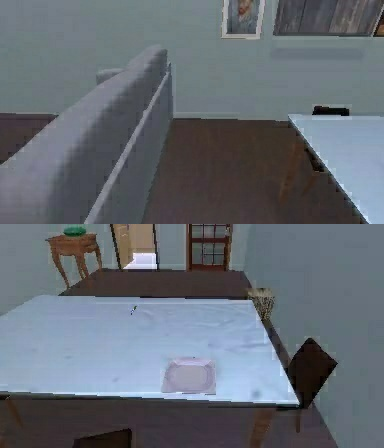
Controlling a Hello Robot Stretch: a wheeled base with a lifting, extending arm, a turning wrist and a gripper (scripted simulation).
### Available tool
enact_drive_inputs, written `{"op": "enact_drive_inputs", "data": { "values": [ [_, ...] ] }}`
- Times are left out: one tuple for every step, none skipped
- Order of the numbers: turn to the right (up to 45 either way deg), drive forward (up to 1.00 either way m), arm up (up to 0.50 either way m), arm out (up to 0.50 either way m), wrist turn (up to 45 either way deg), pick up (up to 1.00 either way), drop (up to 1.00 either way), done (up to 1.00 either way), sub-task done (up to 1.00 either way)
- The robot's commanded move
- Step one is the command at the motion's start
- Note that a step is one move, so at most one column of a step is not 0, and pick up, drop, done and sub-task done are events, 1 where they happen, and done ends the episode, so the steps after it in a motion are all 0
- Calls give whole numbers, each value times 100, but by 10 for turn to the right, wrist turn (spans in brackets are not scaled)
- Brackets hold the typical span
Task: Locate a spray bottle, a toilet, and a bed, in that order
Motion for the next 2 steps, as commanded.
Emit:
{"op": "enact_drive_inputs", "data": {
  "values": [
    [450, 0, 0, 0, 0, 0, 0, 0, 0],
    [450, 0, 0, 0, 0, 0, 0, 0, 0]
  ]
}}
